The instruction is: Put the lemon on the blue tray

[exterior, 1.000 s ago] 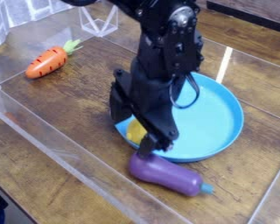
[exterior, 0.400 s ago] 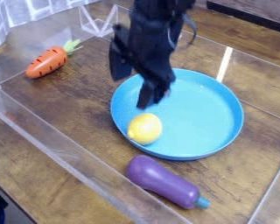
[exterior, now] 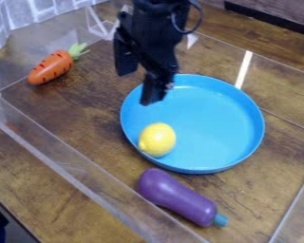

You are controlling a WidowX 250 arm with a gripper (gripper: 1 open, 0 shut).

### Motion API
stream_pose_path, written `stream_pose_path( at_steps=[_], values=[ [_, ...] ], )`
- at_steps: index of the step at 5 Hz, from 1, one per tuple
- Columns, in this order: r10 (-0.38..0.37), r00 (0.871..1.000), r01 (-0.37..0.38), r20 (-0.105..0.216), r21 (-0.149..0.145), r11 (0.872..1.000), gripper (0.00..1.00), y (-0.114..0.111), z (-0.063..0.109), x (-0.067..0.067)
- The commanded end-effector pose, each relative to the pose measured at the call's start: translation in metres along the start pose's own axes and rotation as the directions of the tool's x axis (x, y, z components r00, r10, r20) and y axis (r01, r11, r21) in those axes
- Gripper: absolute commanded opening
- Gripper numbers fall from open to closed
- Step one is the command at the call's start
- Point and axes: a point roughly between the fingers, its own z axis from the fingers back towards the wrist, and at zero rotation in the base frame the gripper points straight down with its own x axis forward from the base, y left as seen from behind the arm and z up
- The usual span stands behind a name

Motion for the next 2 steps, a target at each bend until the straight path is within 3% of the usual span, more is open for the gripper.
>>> stream_pose_path(
  at_steps=[1,2],
  values=[
    [-0.127,0.991,0.126,0.041,0.016,0.992,1.0,0.031,0.015,0.001],
    [-0.245,0.968,0.244,0.054,0.017,0.97,1.0,0.047,0.021,-0.013]
  ],
)
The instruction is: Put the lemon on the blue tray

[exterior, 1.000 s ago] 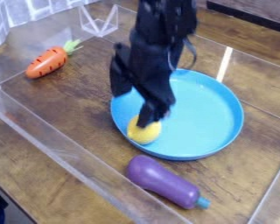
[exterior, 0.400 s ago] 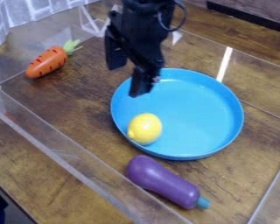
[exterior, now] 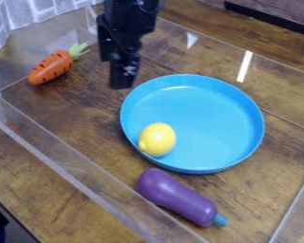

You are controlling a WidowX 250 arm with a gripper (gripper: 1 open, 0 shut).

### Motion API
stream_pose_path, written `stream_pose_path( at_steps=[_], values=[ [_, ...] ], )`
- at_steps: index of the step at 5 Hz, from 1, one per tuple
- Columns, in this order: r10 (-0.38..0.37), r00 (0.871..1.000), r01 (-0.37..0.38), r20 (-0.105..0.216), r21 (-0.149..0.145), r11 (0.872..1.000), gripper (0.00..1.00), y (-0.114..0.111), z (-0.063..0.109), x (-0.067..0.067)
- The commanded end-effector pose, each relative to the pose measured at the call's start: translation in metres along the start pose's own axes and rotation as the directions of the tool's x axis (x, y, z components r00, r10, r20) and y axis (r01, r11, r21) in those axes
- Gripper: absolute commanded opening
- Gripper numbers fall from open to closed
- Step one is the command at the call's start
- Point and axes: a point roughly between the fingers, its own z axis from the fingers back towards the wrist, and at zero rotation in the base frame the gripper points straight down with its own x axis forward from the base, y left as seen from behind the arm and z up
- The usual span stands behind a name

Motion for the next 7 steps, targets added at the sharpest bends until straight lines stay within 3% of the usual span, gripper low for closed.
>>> stream_pose_path(
  at_steps=[1,3,5,6,7],
  values=[
    [0.002,0.999,-0.006,0.052,0.064,0.998,1.0,0.019,0.01,-0.018],
    [-0.027,0.998,0.021,0.057,0.096,0.995,1.0,0.048,-0.029,-0.031],
    [0.017,0.998,-0.024,0.055,0.121,0.992,1.0,0.04,-0.041,-0.016],
    [-0.02,0.997,0.01,0.071,0.135,0.991,1.0,0.048,-0.049,-0.004],
    [-0.039,0.995,0.024,0.088,0.157,0.987,0.0,0.054,-0.053,0.006]
  ],
)
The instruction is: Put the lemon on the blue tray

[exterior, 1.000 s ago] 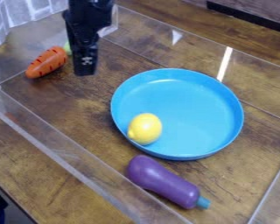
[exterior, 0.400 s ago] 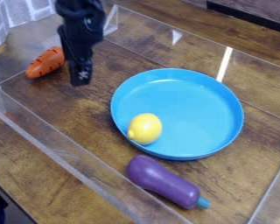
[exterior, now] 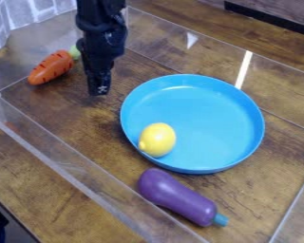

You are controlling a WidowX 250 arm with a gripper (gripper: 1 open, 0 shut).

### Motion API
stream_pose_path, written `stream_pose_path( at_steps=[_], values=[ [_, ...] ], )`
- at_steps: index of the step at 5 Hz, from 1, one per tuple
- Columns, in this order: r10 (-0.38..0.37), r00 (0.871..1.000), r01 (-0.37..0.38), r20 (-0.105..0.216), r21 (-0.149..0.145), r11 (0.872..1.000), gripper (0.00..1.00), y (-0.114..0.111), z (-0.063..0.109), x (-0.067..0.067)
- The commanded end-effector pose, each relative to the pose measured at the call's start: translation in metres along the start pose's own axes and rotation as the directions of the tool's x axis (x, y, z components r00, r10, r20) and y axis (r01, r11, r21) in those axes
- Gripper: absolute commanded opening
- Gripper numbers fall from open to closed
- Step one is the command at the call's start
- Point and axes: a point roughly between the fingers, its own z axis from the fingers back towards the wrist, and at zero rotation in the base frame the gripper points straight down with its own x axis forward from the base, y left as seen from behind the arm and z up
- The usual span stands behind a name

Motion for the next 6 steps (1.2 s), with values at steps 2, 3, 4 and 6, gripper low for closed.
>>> stream_pose_path(
  at_steps=[2,3,4,6],
  values=[
    [0.07,0.997,-0.072,0.03,0.068,0.995,0.0,0.015,0.039,0.004],
    [0.115,0.993,-0.117,0.02,0.104,0.988,0.0,0.02,0.068,-0.001],
    [0.113,0.993,-0.118,0.041,0.146,0.982,0.0,0.031,0.089,-0.009],
    [0.093,0.995,-0.098,0.042,0.154,0.983,0.0,0.014,0.081,-0.024]
  ],
)
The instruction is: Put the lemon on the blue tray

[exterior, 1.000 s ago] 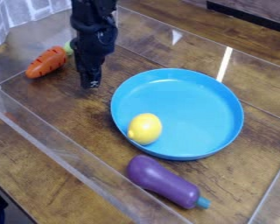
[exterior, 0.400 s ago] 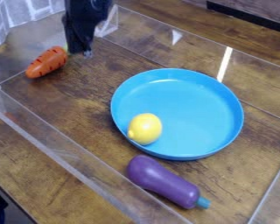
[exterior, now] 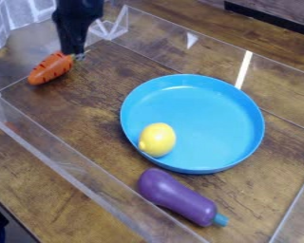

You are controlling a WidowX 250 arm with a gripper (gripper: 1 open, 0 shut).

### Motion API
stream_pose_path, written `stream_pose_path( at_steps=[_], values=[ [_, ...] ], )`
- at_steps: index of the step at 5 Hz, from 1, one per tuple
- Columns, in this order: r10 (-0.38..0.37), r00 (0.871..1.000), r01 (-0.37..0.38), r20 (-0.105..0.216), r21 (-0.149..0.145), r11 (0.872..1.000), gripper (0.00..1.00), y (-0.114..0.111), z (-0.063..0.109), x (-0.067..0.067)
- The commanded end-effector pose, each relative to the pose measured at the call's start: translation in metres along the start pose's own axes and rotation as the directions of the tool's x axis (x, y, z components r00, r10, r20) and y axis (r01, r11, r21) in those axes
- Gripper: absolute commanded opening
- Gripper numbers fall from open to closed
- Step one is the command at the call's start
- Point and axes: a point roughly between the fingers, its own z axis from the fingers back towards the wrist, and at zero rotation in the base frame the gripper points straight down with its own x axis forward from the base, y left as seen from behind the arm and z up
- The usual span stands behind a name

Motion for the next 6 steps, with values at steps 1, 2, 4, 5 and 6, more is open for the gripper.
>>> stream_pose_path(
  at_steps=[1,2,4,5,6],
  values=[
    [0.008,0.999,-0.011,0.043,0.063,0.998,0.0,-0.01,0.027,-0.001],
    [-0.011,0.998,0.007,0.055,0.07,0.998,1.0,-0.017,0.018,0.003],
    [-0.031,0.998,0.027,0.054,0.077,0.997,1.0,-0.03,-0.007,0.013],
    [-0.122,0.988,0.116,0.094,0.068,0.991,1.0,-0.033,-0.005,0.019],
    [-0.075,0.995,0.071,0.072,0.061,0.996,1.0,-0.029,-0.013,0.015]
  ],
)
